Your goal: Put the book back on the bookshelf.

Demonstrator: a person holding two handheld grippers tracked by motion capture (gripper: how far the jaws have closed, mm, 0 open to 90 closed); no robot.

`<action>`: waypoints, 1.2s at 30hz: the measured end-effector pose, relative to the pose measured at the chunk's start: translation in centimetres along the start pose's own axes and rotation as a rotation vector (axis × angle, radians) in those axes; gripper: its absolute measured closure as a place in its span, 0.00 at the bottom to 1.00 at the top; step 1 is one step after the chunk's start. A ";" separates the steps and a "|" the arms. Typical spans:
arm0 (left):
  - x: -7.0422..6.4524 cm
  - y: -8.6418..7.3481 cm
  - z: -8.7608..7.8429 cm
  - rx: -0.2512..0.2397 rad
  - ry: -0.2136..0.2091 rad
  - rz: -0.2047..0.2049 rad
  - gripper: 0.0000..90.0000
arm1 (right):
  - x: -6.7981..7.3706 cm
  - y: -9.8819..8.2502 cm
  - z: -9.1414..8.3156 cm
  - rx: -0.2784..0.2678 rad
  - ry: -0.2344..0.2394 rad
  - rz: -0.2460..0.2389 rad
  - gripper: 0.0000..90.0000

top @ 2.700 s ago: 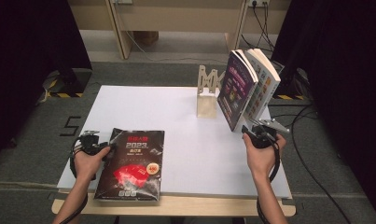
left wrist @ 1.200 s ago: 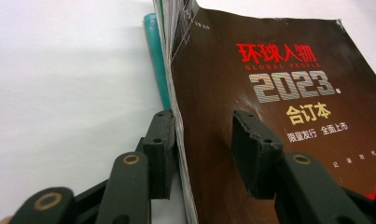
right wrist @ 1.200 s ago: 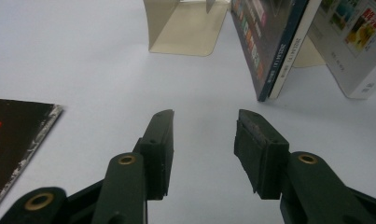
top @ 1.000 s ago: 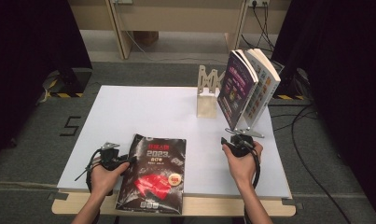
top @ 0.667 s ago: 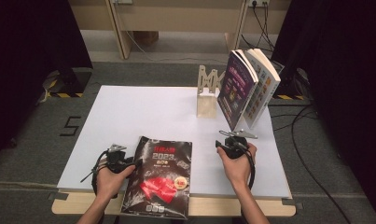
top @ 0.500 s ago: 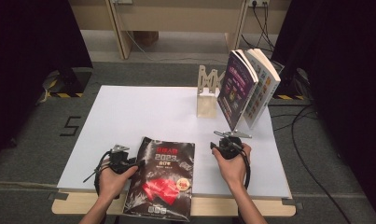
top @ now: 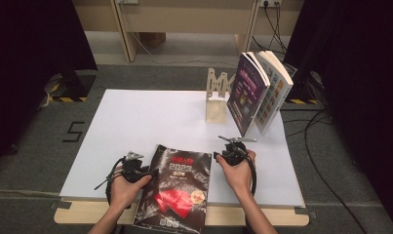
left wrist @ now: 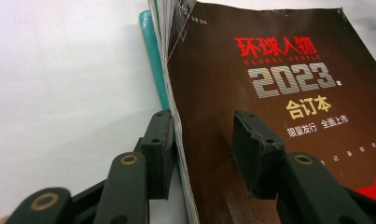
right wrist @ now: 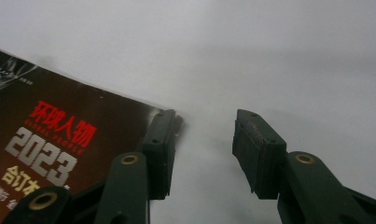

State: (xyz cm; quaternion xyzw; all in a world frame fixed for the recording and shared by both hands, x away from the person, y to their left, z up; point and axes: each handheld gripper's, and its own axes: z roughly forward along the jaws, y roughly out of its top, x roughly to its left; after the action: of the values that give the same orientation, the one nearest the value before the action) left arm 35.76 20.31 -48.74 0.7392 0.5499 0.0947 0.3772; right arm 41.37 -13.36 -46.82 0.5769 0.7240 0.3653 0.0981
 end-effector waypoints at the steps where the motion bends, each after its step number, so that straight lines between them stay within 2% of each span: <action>1: -0.1 0.0 0.0 0.000 -0.002 0.001 0.65 | 0.1 0.0 0.1 0.005 0.004 0.009 0.66; 7: -0.7 0.0 0.3 0.009 -0.019 0.013 0.65 | 0.3 0.0 0.5 0.029 0.022 0.007 0.66; 14: -1.4 0.0 0.5 0.014 -0.034 0.026 0.64 | 0.0 -0.2 0.7 0.069 0.042 0.042 0.65; 19: -1.8 0.0 0.6 0.017 -0.043 0.033 0.64 | -0.1 -0.4 0.8 0.088 0.033 0.045 0.64; 25: -1.9 0.0 0.7 0.017 -0.041 0.040 0.64 | -0.1 -0.5 0.8 0.084 0.031 0.055 0.64; 30: -2.1 0.0 0.7 0.019 -0.033 0.055 0.63 | 0.1 -0.5 0.9 0.076 0.024 0.044 0.63; 32: -2.1 0.0 0.7 0.023 -0.035 0.065 0.63 | 0.1 -0.5 0.9 0.077 0.026 0.065 0.62; 36: -2.1 0.0 0.7 0.021 -0.035 0.065 0.64 | 0.0 -0.5 0.4 0.047 0.062 0.100 0.61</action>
State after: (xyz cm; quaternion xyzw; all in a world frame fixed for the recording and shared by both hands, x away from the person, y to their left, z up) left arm 35.34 18.14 -48.68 0.7622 0.5197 0.0886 0.3757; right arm 41.22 -13.20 -47.41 0.6029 0.7053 0.3704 0.0439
